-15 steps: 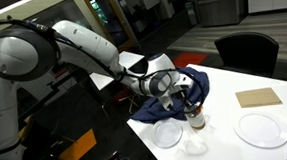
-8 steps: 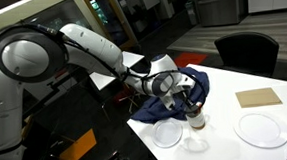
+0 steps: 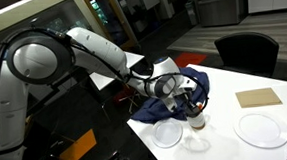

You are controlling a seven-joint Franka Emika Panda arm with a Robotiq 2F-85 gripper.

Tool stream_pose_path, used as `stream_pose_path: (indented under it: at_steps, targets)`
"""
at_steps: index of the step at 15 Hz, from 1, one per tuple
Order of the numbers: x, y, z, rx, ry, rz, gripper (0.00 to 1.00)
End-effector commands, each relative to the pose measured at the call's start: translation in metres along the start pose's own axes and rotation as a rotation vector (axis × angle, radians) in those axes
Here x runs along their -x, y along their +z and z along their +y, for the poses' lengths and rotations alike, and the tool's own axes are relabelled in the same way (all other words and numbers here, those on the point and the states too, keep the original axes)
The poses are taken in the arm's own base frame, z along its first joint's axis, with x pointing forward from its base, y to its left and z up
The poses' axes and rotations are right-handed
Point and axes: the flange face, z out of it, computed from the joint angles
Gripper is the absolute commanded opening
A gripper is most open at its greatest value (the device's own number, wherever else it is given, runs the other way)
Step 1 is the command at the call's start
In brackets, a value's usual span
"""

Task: Take the pen out of the cup and put it on the table

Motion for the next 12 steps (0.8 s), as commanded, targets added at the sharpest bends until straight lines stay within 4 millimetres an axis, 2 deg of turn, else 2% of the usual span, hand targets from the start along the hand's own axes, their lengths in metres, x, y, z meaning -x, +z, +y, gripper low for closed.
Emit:
stream_pose_path:
  at_steps: [1, 5, 6, 8, 10, 12]
  targets:
    - [-0.006, 0.006, 0.000, -0.003, -0.014, -0.003, 0.43]
    - [-0.006, 0.011, 0.001, 0.001, -0.016, -0.003, 0.42]
    - [-0.007, 0.011, 0.000, 0.002, -0.016, -0.001, 0.18]
    - [-0.007, 0.009, 0.000, 0.002, -0.016, 0.005, 0.13]
    - [-0.007, 0.004, 0.000, 0.001, -0.017, 0.015, 0.00]
    - [-0.007, -0.005, 0.000, -0.003, -0.017, 0.028, 0.04]
